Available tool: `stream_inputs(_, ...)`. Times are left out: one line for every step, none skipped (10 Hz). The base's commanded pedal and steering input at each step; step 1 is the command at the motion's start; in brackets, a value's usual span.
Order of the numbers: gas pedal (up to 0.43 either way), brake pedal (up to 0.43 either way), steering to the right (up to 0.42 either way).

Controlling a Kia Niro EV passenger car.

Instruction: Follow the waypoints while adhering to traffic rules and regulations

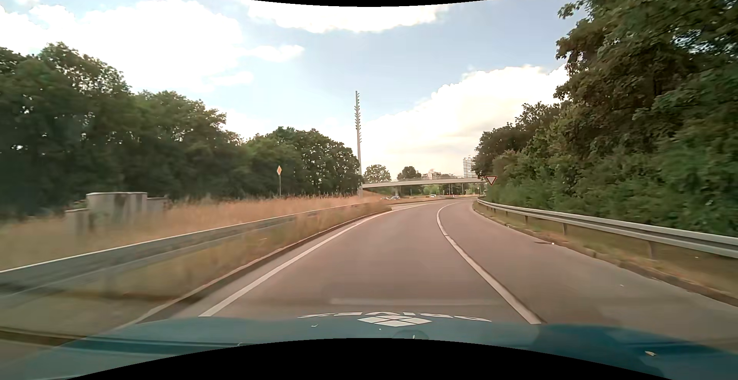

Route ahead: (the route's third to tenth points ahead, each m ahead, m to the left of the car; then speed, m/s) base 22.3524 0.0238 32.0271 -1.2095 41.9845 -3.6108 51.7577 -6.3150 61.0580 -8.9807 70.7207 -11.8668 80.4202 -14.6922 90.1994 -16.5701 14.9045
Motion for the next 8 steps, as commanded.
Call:
stream_inputs(0.189,0.0,0.033)
stream_inputs(0.189,0.0,0.03)
stream_inputs(0.189,0.0,0.03)
stream_inputs(0.189,0.0,0.029)
stream_inputs(0.189,0.0,0.029)
stream_inputs(0.189,0.0,0.029)
stream_inputs(0.189,0.0,0.028)
stream_inputs(0.189,0.0,0.028)
